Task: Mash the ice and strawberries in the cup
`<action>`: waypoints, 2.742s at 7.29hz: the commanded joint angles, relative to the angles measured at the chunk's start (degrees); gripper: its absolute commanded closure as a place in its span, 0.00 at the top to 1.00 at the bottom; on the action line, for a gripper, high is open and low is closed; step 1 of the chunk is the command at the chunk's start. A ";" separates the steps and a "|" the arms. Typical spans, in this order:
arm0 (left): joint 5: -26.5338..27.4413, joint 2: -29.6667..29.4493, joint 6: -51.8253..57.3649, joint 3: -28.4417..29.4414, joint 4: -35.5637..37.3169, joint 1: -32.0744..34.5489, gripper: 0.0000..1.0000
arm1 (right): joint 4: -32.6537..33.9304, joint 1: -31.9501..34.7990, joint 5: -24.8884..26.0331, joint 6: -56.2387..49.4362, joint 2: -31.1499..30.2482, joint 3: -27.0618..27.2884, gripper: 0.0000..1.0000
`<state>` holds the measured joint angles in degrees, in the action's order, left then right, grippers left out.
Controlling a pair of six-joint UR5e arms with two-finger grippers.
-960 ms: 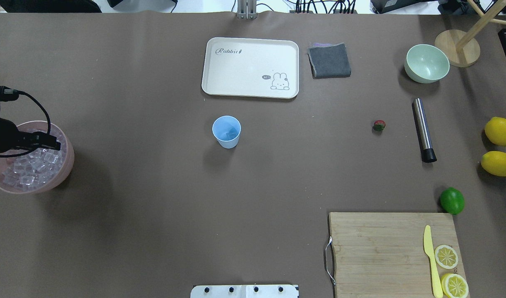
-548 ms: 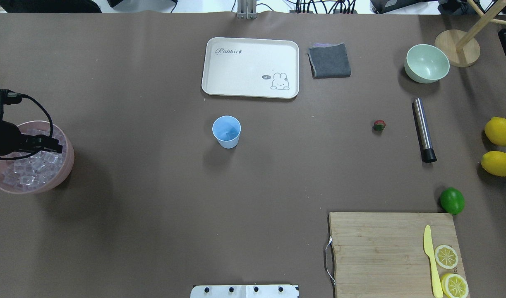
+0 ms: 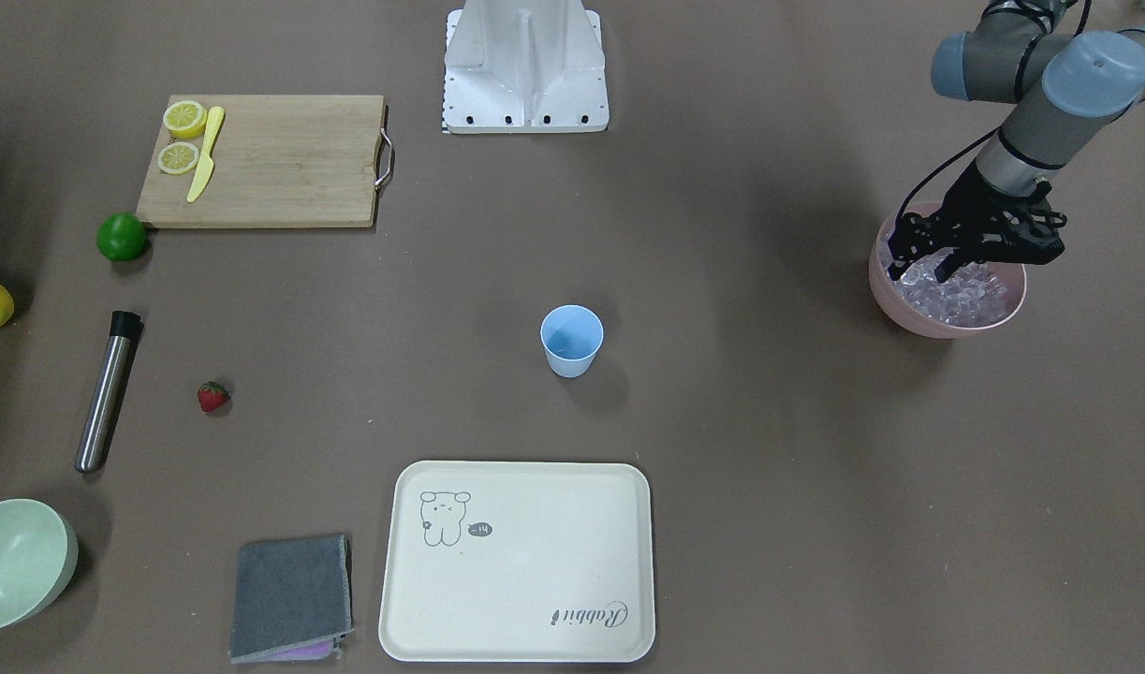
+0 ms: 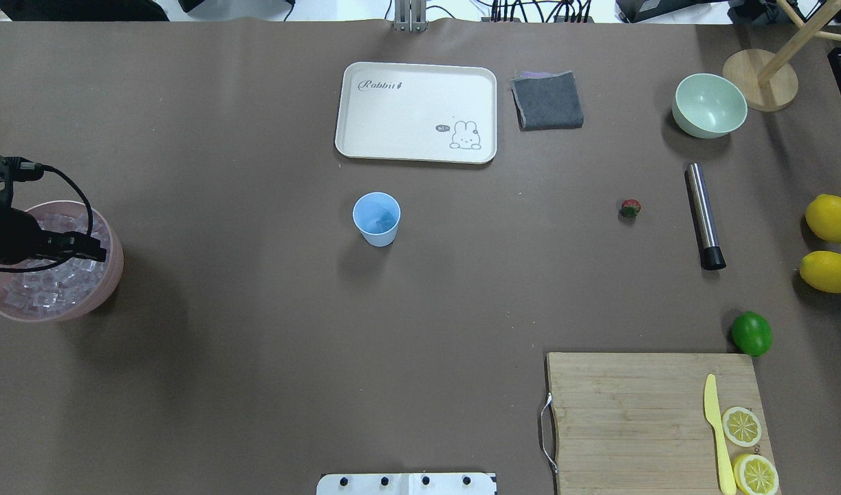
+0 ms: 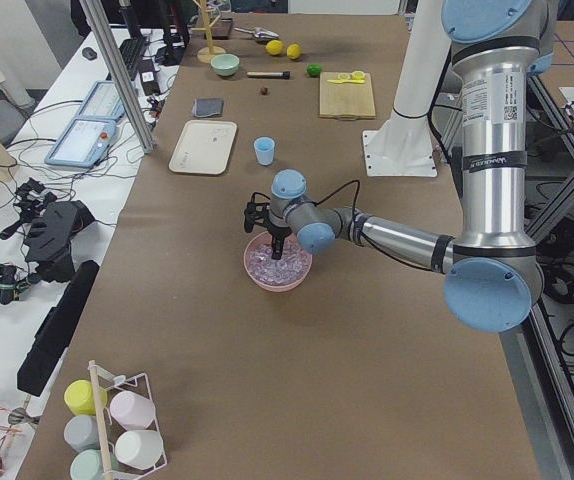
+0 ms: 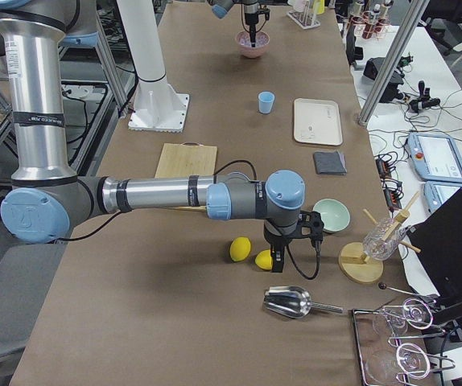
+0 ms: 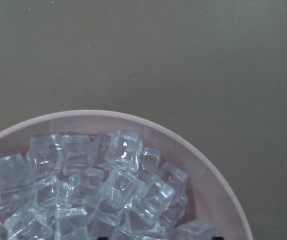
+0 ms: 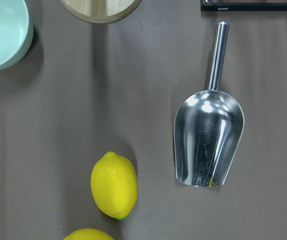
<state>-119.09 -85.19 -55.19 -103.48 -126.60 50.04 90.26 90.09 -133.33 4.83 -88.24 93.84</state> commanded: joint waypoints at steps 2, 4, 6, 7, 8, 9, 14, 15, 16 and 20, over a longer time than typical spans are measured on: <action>-0.09 0.55 -0.01 1.09 -2.86 -0.20 0.54 | 0.00 0.00 0.00 0.00 0.09 0.03 1.00; -1.92 0.73 -0.01 0.73 -2.86 -0.12 0.44 | 0.00 0.00 0.00 0.09 0.00 0.38 1.00; -1.93 0.73 -0.01 0.91 -2.86 -0.12 0.46 | 0.00 0.00 0.09 0.09 0.09 0.30 1.00; -1.93 0.73 -0.09 0.82 -2.86 -0.12 0.44 | 0.00 0.00 0.09 0.09 0.09 0.38 1.00; -2.02 0.90 -0.10 0.82 -2.86 -0.12 0.25 | 0.00 0.00 0.09 0.09 0.09 0.38 1.00; -2.02 0.91 -0.01 0.56 -2.86 0.06 0.01 | 0.00 0.00 0.09 0.09 0.00 0.38 1.00; -1.93 5.82 0.08 -4.62 -4.78 7.06 0.00 | 0.09 0.00 0.00 0.09 0.09 0.38 1.00; -1.93 4.78 -0.88 -5.32 -5.92 8.05 0.00 | 0.00 0.00 0.00 0.09 0.09 0.38 1.00; -1.50 0.08 -3.84 -4.29 -5.85 8.06 0.00 | 0.09 0.00 -0.17 0.09 0.09 0.47 1.00; 9.67 -24.01 -26.70 1.00 -0.97 -4.26 0.00 | 0.00 0.00 -0.88 1.05 0.09 1.17 1.00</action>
<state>-116.67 -103.09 -76.98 -103.08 -130.77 52.67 90.31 90.09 -134.12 5.63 -88.15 94.87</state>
